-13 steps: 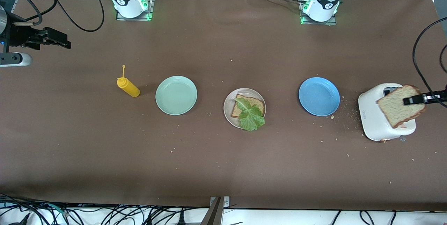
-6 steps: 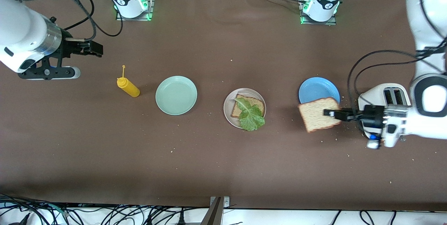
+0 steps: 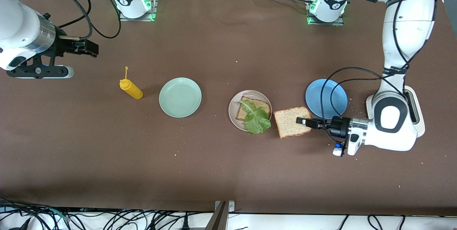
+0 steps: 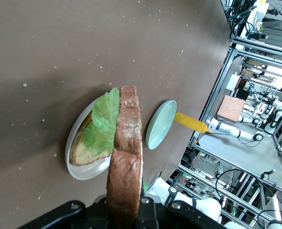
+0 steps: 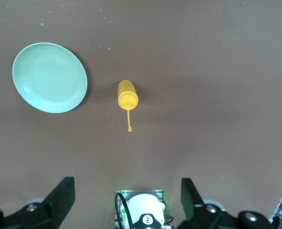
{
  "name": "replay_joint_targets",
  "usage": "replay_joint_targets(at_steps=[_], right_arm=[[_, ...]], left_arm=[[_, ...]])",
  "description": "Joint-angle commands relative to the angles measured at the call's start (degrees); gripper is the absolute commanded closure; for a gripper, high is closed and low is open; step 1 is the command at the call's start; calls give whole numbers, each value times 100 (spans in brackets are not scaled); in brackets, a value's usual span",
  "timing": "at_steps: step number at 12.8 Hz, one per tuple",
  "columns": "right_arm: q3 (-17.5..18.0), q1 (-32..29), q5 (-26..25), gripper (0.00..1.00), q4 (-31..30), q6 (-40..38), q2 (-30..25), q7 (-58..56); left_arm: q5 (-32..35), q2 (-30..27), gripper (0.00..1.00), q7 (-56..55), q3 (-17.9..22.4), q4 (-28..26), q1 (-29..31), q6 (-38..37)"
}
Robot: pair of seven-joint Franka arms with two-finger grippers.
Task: Make sandwich in beige plate with both arms
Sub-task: 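Carry the bread slice over the lettuce on the beige plate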
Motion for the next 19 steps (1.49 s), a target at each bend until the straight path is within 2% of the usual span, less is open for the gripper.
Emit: replay_joint_targets(at_steps=[1,2,5,10,12,15,19], right_arm=[[21,660,-310,2,109,10,22,554],[4,768,-476,2,118,10,22,609],[-49,672,-469,2,101,80,39,496],[-40,479,-399,2,101,203,109,496],[-40,313,-189,1,109,265,162,487],[-49,31,645,1,109,222,110,365],[-76,39,717,1,127,98,-145,240]], left_arm=[[-300,135,100,288,48,127,-286,238],[-327,170,100,296,48,127,-366,405],[-580,241,100,340,48,127,-691,862],[-696,241,100,578,48,84,-858,872],[-696,241,100,595,48,5,-981,881],[-635,241,100,613,57,-65,-1122,872],[-318,162,100,963,57,-504,-1227,828]])
